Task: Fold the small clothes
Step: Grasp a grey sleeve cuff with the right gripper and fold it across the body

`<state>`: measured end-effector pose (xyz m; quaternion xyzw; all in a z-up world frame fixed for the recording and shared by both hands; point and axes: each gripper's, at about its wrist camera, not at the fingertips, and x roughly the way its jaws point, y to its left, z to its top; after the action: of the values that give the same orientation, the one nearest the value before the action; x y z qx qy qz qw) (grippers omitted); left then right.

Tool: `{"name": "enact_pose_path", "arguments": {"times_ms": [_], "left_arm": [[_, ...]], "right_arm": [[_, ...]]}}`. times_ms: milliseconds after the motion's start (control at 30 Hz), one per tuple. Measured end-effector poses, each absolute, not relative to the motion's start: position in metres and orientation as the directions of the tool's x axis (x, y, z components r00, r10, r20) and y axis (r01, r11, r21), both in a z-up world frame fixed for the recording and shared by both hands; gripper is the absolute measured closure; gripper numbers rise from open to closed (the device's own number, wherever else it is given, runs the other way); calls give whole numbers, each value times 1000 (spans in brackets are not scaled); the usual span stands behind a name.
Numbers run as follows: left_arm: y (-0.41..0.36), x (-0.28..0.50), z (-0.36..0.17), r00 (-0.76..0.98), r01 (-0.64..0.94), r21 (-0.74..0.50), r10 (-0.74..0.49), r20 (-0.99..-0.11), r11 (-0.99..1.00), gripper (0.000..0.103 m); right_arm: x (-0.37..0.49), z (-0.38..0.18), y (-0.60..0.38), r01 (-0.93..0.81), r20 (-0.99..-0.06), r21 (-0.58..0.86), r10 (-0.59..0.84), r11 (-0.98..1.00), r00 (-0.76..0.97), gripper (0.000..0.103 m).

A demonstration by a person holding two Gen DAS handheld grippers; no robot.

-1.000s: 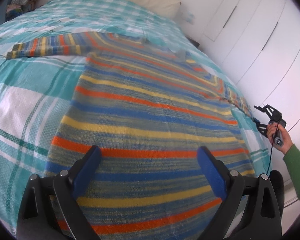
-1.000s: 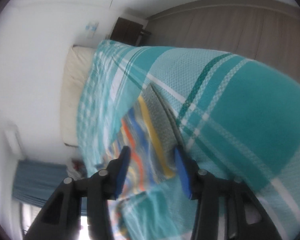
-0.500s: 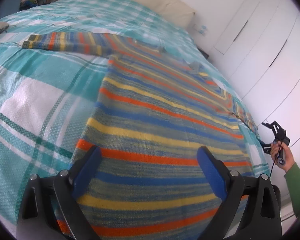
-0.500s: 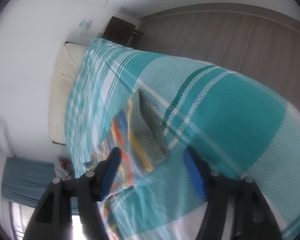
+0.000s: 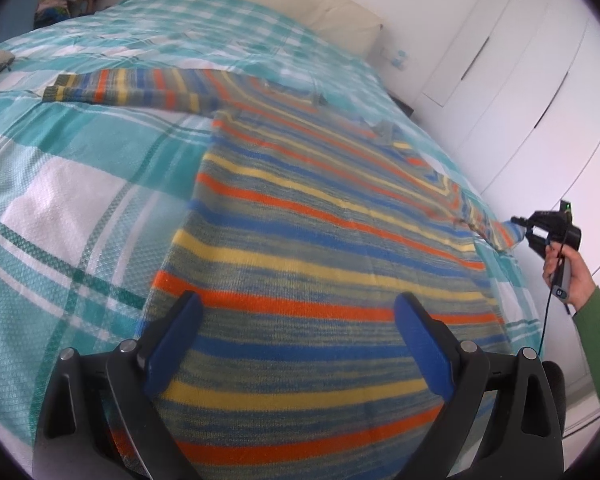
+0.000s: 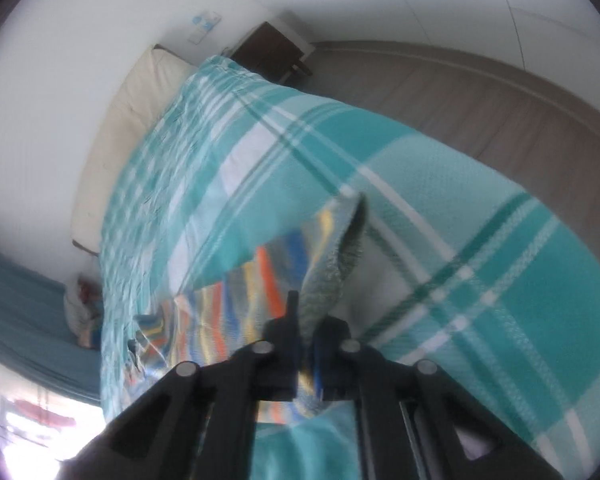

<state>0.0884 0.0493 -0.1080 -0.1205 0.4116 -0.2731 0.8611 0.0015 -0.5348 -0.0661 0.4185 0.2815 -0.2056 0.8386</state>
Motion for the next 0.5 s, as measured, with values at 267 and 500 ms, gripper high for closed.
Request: {"name": "enact_pose_path", "arguments": {"times_ms": [267, 500], "left_arm": [[60, 88, -108, 511, 367, -466, -593, -622, 805, 6], [61, 83, -108, 522, 383, -443, -586, -620, 810, 6]], "right_arm": [[151, 33, -375, 226, -600, 477, 127, 850, 790, 98], [229, -11, -287, -27, -554, 660, 511, 751, 658, 31]]}}
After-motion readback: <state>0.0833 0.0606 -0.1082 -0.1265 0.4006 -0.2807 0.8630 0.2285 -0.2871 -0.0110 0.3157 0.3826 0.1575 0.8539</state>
